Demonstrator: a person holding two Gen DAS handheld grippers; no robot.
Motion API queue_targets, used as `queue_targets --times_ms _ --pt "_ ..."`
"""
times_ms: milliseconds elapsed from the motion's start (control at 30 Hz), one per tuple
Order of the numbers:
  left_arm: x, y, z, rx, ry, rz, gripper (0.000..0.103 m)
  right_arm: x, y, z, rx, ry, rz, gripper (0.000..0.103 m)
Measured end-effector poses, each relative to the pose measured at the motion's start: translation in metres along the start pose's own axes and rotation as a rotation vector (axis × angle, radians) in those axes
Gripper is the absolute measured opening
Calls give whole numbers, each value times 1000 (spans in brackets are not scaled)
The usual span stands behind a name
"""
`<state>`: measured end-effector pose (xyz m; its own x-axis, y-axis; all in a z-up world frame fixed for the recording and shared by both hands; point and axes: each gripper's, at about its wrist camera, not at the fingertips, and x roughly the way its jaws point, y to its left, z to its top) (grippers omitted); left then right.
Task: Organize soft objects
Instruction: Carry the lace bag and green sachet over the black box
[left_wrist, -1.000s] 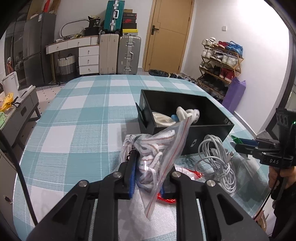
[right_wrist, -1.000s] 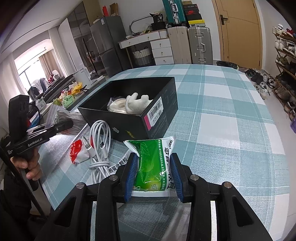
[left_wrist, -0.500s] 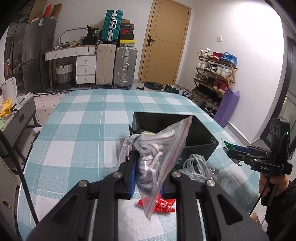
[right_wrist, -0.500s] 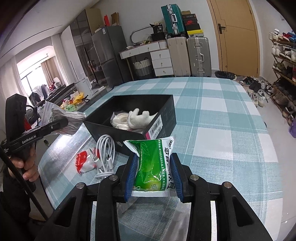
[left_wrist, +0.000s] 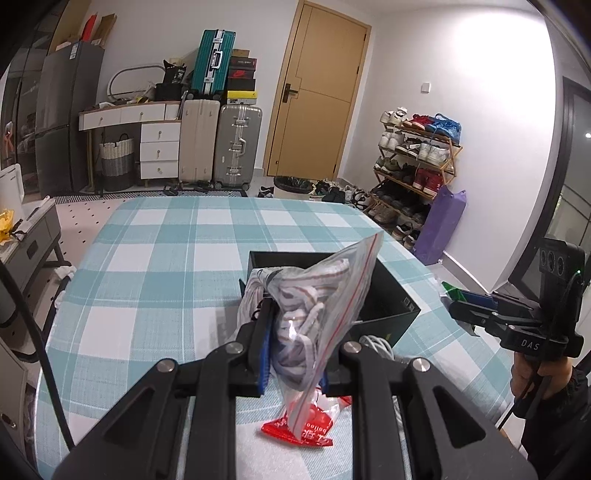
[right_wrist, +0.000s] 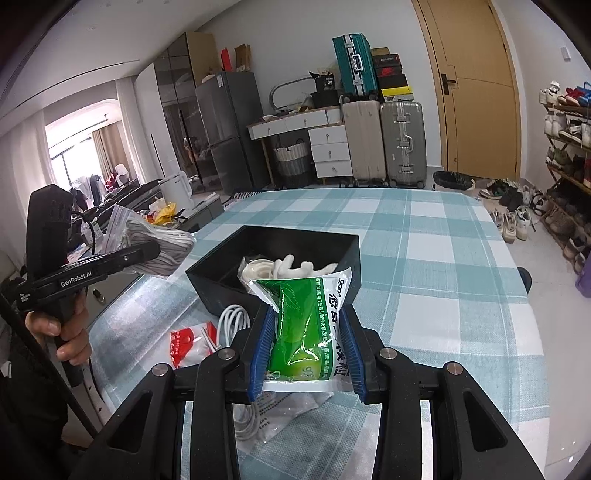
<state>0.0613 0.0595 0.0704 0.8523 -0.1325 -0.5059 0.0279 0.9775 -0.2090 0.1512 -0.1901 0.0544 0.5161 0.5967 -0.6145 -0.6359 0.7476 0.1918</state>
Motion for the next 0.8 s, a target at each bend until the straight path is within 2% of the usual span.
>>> queue_targets --times_ms 500,800 --pt "9 -17 26 46 -29 -42 17 2 19 24 -35 -23 24 37" --pt "26 -19 36 58 -14 -49 17 12 23 39 -34 -21 28 37"
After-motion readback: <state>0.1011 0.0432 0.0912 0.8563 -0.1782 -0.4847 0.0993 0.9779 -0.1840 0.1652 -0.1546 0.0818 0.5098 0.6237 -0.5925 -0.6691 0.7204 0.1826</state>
